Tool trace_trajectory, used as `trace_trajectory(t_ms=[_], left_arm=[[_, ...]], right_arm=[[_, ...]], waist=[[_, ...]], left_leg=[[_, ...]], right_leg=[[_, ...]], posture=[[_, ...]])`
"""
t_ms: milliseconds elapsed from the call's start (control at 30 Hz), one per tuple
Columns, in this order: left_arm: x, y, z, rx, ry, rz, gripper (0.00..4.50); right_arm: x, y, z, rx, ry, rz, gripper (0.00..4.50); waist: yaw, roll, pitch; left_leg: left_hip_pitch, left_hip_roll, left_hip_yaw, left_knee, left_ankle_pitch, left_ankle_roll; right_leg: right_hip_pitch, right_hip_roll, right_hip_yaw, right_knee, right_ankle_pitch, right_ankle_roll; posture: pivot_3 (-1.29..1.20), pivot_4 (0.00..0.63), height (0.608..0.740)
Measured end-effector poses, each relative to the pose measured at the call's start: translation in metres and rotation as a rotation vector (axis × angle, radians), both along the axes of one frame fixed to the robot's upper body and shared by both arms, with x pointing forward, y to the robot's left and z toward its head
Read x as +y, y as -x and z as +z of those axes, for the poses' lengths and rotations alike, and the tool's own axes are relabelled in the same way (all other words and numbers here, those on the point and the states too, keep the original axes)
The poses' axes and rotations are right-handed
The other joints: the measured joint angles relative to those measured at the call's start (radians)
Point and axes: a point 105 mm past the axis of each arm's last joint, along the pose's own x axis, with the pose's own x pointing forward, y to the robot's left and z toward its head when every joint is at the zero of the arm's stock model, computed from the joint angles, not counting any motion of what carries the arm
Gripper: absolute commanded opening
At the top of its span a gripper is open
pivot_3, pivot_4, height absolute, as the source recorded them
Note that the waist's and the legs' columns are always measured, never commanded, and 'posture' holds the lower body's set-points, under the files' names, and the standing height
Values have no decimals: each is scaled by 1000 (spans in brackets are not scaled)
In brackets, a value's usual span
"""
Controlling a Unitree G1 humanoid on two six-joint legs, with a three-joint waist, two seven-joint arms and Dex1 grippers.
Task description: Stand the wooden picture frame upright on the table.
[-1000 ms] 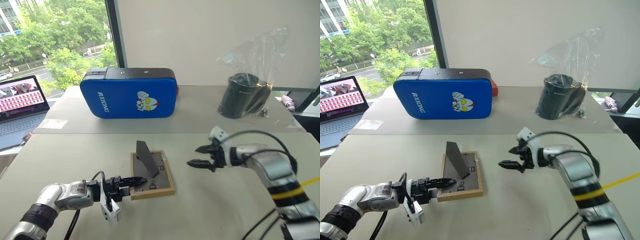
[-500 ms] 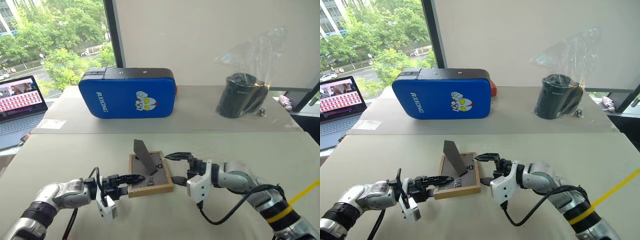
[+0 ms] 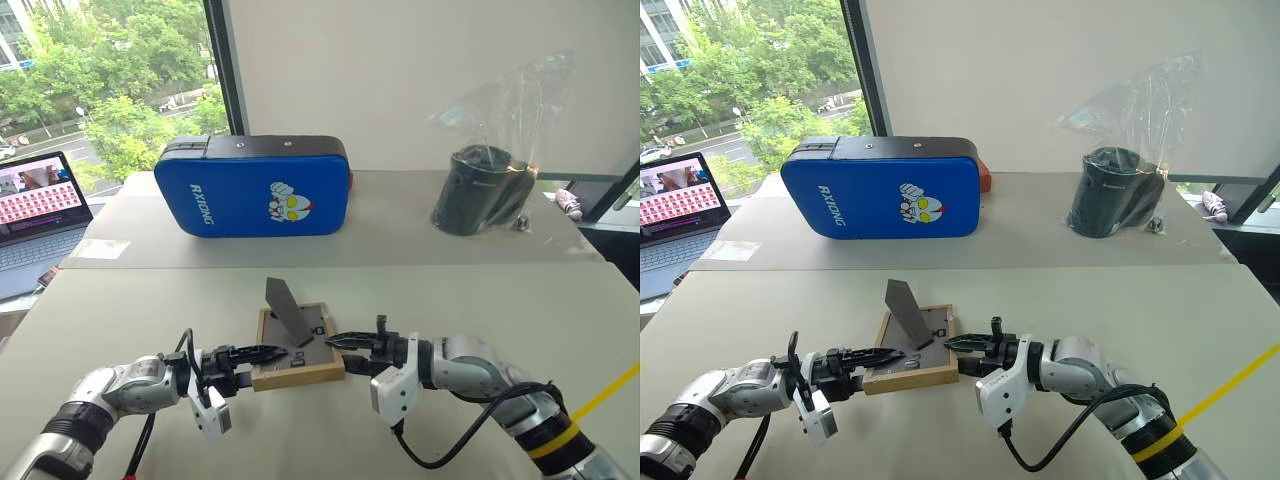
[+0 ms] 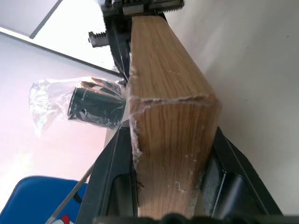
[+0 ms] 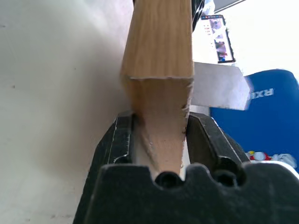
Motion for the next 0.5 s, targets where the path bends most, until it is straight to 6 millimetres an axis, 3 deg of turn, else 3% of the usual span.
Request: trace_trajectory(t_ms=[133,200,233,267,333,433,500], left_arm=[[1,-2,1,9,11,14,1210],[1,-4,2,14,19,22,2162],[0,-5,3,16,22,31,2241],[0,-8,4,20,25,48,2741],[0,-10,3,28,22,67,3299],[5,-19,13,60,120,180,3299],[19,-29,29,63,213,300,3299]], right_arm=[[1,-2,1,13,2,-16,1205],[2,-3,2,18,4,-22,1205],[3,-2,4,24,-10,-19,1205],[6,0,7,31,-27,-6,1205],[9,1,8,55,-49,-4,1205],[6,-5,14,124,-95,-50,1205],[0,-14,23,209,-144,-109,1205]], waist=[[1,0,0],[1,0,0],[1,0,0],[0,0,0],[-2,0,0],[-3,0,0],[-5,0,1]], left_leg=[[0,0,0,0,0,0],[0,0,0,0,0,0],[0,0,0,0,0,0],[1,0,0,0,0,0],[0,0,0,0,0,0],[0,0,0,0,0,0],[0,0,0,0,0,0]], right_leg=[[0,0,0,0,0,0],[0,0,0,0,0,0],[0,0,0,0,0,0],[1,0,0,0,0,0],[1,0,0,0,0,0],[1,0,0,0,0,0],[1,0,1,0,0,0]], posture=[[0,150,740],[0,150,740],[0,150,740],[0,150,740],[0,150,740],[0,150,740],[0,150,740]])
